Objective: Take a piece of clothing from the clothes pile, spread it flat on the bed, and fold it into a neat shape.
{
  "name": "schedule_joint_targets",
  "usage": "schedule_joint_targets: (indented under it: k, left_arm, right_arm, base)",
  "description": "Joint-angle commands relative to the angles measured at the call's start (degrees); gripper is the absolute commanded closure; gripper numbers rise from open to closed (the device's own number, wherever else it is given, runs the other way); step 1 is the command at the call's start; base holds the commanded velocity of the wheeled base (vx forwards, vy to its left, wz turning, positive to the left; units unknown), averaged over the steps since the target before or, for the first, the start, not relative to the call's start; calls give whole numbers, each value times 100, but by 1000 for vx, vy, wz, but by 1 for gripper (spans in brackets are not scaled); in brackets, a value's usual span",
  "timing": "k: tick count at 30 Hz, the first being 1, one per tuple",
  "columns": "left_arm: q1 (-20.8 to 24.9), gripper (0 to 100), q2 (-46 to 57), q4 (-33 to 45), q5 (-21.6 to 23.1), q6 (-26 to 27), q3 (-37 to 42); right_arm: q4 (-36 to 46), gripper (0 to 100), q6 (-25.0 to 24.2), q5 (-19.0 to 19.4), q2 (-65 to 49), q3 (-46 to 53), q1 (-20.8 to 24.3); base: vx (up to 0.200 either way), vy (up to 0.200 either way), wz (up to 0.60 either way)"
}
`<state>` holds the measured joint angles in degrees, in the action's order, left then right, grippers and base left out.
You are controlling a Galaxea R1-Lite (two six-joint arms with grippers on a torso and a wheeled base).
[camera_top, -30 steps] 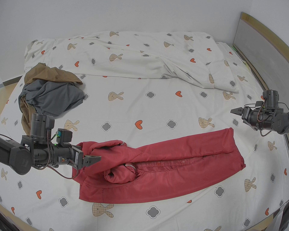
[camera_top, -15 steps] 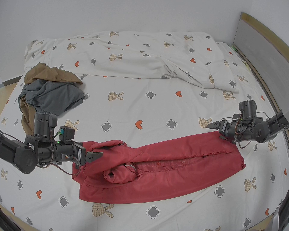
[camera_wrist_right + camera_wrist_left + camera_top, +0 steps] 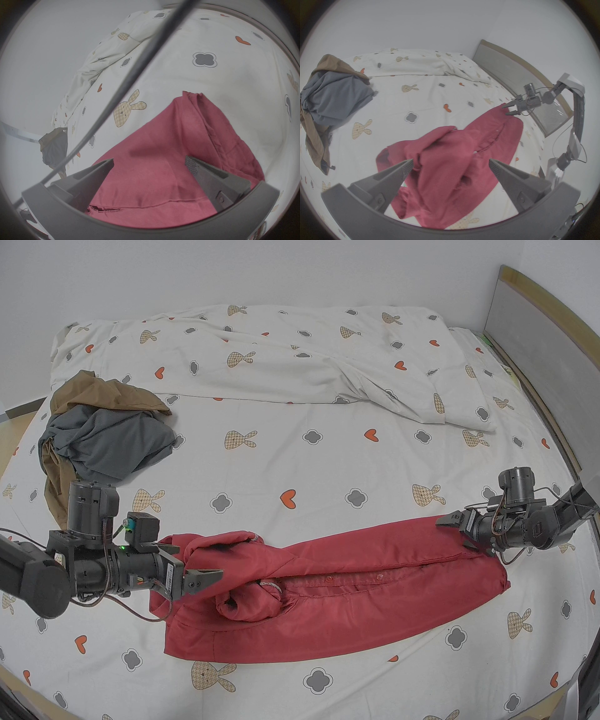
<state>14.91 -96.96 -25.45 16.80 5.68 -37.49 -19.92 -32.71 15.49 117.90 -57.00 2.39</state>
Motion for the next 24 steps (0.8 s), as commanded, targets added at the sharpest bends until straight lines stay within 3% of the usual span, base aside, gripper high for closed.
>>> schedule_joint_targets:
  k: [1, 7, 13, 16, 20, 24]
  left_arm:
    - [416, 0, 494, 58, -10, -208, 242]
    - [1225, 0, 231, 700, -19, -761, 277]
    - [1339, 0, -815, 673, -142, -832, -4]
    - [1366, 0, -1360, 594, -555, -1078, -233]
    - [1383, 0, -1527, 541, -871, -1227, -224]
    - [1436, 0, -1536, 533, -880, -1412, -277]
  right_arm:
    - [-3, 0, 19, -3, -179, 251, -107]
    - [-12, 0, -25, 6, -522, 365, -204]
    - [-12, 0, -34, 15, -953, 568, -142]
    - [-12, 0, -122, 164, -1331, 717, -133]
    - [-12, 0, -175, 331, -1647, 840, -142]
    - [-12, 0, -175, 358, -1744, 858, -133]
  base:
    - [0, 0, 0]
    - [0, 0, 0]
    - [0, 0, 0]
    - [0, 0, 0]
    - [0, 0, 0]
    - [0, 0, 0]
